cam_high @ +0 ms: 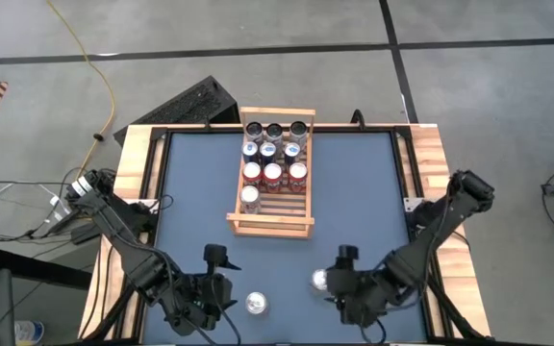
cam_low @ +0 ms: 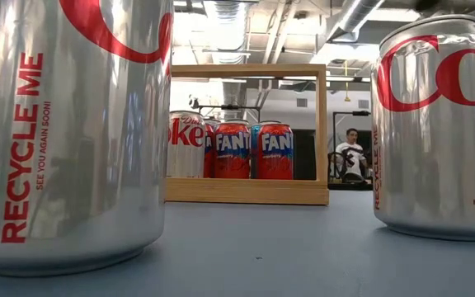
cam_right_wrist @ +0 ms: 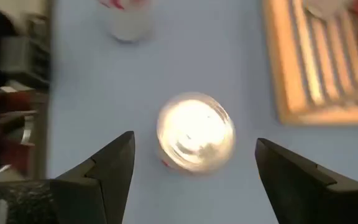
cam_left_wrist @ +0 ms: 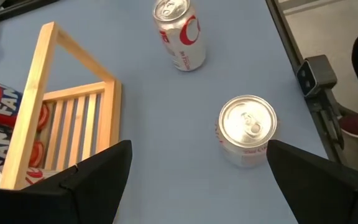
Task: Place canned beverage on shelf
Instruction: Put the right silver can on the shelf aligned with the other silver soda can
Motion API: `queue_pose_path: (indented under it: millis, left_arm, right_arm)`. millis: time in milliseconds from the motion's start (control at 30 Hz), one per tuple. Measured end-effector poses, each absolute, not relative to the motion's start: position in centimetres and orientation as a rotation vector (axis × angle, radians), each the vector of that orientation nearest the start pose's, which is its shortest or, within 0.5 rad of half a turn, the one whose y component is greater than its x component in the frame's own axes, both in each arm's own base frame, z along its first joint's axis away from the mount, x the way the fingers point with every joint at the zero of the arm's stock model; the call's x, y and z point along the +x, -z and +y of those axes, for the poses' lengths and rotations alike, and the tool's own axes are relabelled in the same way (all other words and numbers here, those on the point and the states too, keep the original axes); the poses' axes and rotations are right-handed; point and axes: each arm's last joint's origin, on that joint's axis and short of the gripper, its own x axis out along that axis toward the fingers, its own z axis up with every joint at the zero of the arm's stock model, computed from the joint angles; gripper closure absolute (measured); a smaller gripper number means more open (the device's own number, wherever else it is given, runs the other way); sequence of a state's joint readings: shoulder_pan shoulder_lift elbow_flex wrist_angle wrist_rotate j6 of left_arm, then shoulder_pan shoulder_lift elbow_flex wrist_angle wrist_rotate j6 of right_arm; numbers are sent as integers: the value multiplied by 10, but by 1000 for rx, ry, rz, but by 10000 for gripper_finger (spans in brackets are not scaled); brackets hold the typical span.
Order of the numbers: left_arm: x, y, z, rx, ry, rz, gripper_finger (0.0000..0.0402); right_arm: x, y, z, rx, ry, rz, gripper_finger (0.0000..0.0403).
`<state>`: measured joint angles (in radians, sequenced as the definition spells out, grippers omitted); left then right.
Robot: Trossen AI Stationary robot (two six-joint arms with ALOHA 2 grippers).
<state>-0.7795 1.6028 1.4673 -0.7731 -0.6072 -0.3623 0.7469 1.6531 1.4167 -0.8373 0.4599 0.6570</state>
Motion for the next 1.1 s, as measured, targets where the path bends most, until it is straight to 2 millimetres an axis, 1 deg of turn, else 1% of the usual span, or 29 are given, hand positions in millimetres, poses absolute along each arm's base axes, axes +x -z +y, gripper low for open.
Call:
queue_pose_path:
  millis: [100, 167, 267, 433, 500, 633, 767, 833, 900, 1100]
  left_arm:
    - [250, -322, -224, 236, 31, 708, 42]
    - [250, -322, -224, 246, 34, 707, 42]
    - [251, -322, -224, 245, 34, 706, 42]
    - [251, -322, -224, 236, 31, 706, 42]
    - [250, -322, -224, 236, 31, 706, 42]
    - [251, -322, -224, 243, 33, 706, 42]
    - [250, -322, -224, 253, 36, 707, 42]
    - [251, -322, -224, 273, 43, 706, 42]
    - [251, -322, -223, 292, 46, 705, 42]
    - [261, -322, -212, 299, 11, 706, 42]
  right_arm:
    - [240, -277, 227, 7, 138, 934, 101]
    - [234, -271, 229, 41, 194, 905, 101]
    - [226, -258, 231, 77, 245, 909, 101]
    - [226, -229, 231, 124, 277, 905, 101]
    - [227, -225, 229, 146, 288, 911, 101]
    - [237, -215, 227, 168, 316, 922, 101]
    - [250, -211, 224, 195, 313, 896, 101]
    - [260, -207, 221, 216, 333, 886, 101]
    - [265, -203, 218, 221, 346, 884, 101]
    - [295, -199, 203, 253, 361, 801, 101]
